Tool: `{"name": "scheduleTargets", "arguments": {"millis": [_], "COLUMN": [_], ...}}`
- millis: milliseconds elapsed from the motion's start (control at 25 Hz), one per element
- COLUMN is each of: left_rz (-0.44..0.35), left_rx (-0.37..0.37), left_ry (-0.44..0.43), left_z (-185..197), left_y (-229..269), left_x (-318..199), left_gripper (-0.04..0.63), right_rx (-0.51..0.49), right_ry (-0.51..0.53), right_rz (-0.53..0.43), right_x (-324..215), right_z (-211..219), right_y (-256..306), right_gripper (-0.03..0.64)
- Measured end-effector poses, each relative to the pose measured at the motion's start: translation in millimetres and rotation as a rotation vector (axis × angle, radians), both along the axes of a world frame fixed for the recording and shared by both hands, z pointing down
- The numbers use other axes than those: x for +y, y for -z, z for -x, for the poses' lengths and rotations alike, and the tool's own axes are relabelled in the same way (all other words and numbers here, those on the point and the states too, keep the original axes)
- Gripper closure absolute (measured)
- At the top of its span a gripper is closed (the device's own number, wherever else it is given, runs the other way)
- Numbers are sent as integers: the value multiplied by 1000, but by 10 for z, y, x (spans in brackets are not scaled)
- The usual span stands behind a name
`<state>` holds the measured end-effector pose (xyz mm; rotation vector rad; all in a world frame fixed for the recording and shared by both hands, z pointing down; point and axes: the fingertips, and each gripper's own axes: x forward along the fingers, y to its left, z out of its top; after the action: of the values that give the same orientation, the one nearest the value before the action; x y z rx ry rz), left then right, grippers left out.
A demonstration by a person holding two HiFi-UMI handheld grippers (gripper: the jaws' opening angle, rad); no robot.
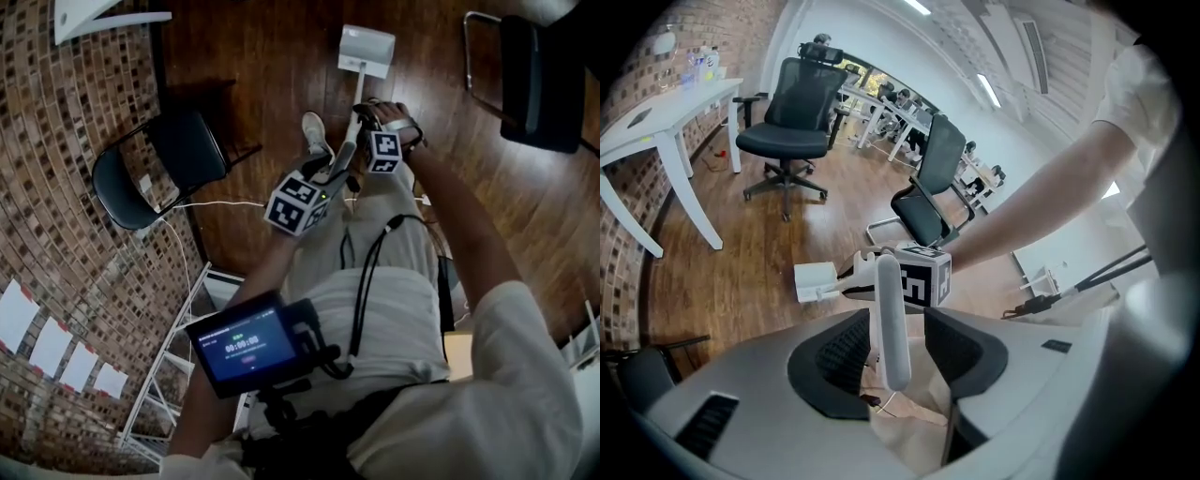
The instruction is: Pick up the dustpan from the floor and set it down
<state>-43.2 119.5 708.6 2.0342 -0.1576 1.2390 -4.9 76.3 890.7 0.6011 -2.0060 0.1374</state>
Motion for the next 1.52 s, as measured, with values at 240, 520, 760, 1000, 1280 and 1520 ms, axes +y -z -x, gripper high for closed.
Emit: {"name": "scheduleTargets", "arguments": {"millis": [240, 520, 760, 1000, 1280, 1520], "left_rz": [-6, -72, -127, -137, -143, -165], "left_rx": [8, 15, 42, 51, 80, 89], "left_ry": [20, 35, 86, 176, 267, 268], "left_z": [53, 105, 176, 242, 155, 136], "left_y": [25, 140, 343, 481, 555, 579], "left_x": [-26, -159, -359, -530, -743, -873], "left_gripper": [413, 413, 413, 413, 413, 413], "right_rx": [-6, -5, -26, -53, -101, -144], "right_ry": [-4, -104, -187, -272, -385, -499], "right_rz": [39, 80, 90, 104, 99, 113], "right_x": [-59, -84, -199, -321, -521, -567], "right_z": [55, -79, -184, -383, -610, -880], "right_y": [8, 0, 78, 208, 351, 442], "right_gripper": [509, 509, 509, 510, 509, 509]}}
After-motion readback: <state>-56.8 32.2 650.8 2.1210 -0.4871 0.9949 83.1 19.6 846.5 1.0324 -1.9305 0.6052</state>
